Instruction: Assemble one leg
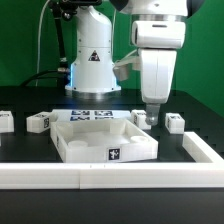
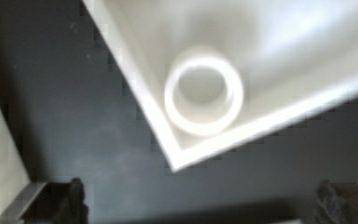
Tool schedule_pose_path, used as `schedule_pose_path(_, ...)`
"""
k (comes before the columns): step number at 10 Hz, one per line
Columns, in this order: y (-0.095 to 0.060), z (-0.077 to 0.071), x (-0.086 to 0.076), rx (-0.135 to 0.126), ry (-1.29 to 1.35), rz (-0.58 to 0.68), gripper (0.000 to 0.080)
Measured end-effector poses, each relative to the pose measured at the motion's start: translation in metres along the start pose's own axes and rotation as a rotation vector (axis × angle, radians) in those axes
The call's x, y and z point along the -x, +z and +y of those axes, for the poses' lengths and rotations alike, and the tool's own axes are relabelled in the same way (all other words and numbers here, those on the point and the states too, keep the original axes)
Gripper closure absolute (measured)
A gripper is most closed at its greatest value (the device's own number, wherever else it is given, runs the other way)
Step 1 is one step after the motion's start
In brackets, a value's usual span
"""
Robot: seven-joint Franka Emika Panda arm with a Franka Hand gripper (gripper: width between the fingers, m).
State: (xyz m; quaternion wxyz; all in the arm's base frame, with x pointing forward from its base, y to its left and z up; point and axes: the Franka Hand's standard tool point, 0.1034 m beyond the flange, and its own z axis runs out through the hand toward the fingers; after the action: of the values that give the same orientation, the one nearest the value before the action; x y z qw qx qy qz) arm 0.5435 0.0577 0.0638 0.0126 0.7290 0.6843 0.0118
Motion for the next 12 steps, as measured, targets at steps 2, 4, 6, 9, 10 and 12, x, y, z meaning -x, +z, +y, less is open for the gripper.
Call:
schedule_pose_path(2, 0.002, -0.004, 0.004, 0.021, -0.082, -0.012, 0.015)
schedule_pose_path(4, 0.002, -0.003, 0.007, 0.022, -0.075, -0.013, 0.015)
schedule_pose_path(6, 0.002, -0.003, 0.007, 0.022, -0.074, -0.013, 0.015)
schedule_pose_path(9, 0.008, -0.013, 0.009, 0.017, -0.091, -0.01, 0.015)
schedule_pose_path(10, 0.011, -0.026, 0.017, 0.022, -0.114, -0.007, 0.015)
schedule_pose_path(12, 0.014, -0.057, 0.041, 0.014, -0.129, -0.01, 0.015)
